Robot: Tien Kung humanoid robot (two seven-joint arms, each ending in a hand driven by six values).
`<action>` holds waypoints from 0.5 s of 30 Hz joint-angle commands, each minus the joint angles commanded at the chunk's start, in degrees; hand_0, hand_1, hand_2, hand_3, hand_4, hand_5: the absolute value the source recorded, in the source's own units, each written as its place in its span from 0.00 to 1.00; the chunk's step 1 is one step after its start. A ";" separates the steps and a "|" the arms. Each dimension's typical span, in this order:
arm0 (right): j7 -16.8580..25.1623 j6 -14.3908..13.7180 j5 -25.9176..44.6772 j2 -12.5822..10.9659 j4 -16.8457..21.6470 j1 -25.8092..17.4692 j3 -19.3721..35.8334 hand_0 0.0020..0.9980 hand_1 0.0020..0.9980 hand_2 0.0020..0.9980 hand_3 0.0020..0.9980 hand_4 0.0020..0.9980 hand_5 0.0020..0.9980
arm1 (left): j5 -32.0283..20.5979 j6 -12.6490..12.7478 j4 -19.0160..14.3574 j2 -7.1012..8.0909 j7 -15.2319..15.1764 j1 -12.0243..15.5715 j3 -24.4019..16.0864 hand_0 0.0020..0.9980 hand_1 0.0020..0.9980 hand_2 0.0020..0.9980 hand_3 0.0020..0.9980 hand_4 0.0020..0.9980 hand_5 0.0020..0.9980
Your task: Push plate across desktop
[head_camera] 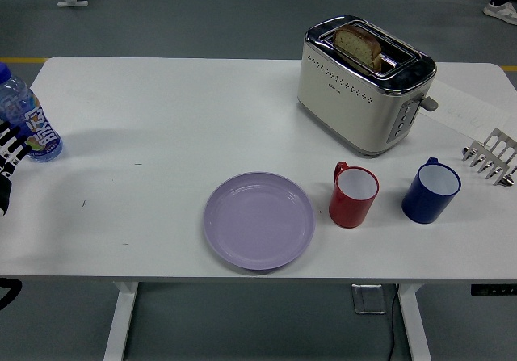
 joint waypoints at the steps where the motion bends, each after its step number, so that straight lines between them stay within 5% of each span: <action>1: -0.02 0.00 -0.06 -0.01 0.00 -0.04 0.03 0.58 0.52 0.61 0.57 0.23 0.53 | -0.15 0.04 0.06 -0.02 -0.06 0.05 -0.10 0.76 0.78 0.74 0.68 0.59 1.00; 15: -0.45 -0.19 -0.60 0.00 0.09 -0.21 0.40 0.58 0.52 0.61 0.57 0.23 0.53 | -0.46 -0.88 -0.80 0.17 0.19 1.25 -1.64 0.76 0.78 0.74 0.68 0.58 1.00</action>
